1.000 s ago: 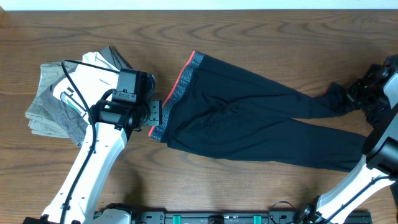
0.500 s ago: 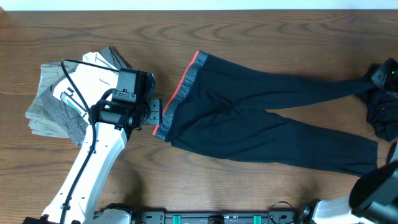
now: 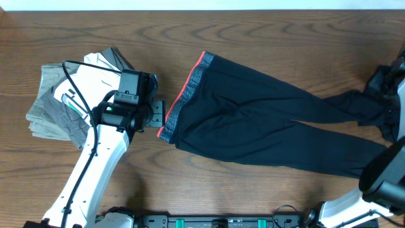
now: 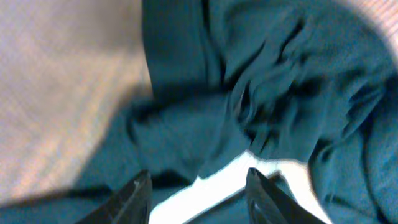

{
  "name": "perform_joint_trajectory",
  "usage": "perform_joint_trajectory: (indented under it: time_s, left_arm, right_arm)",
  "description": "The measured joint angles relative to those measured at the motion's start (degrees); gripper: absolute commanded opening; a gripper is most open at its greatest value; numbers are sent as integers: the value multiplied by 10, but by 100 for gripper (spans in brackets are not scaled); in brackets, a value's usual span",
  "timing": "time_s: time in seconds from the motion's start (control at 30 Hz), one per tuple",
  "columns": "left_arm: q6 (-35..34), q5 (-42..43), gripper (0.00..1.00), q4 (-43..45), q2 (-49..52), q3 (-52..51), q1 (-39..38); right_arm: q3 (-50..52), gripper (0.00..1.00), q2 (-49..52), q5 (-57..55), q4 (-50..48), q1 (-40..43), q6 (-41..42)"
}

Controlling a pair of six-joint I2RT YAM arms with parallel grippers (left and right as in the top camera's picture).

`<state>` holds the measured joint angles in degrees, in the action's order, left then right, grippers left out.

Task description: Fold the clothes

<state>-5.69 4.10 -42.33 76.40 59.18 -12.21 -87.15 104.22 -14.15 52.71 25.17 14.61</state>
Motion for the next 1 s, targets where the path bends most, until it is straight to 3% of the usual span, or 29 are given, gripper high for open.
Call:
perform_joint_trajectory:
  time_s: [0.33,0.53,0.7,0.8,0.9,1.0]
  left_arm:
    - [0,0,58,0,0,0,0]
    - [0,0,58,1,0,0,0]
    - [0,0,58,2,0,0,0]
    - [0,0,58,2,0,0,0]
    - [0,0,58,1,0,0,0]
    - [0,0,59,-1,0,0,0]
  right_arm:
    - [0,52,66,39,21,48,13]
    - [0,53,103,139,17,131,19]
    - [0,55,137,230,-3,147,28]
    - [0,43,156,273,-21,144,35]
    - [0,18,167,308,-33,142,45]
    - [0,8,168,327,-41,142,54]
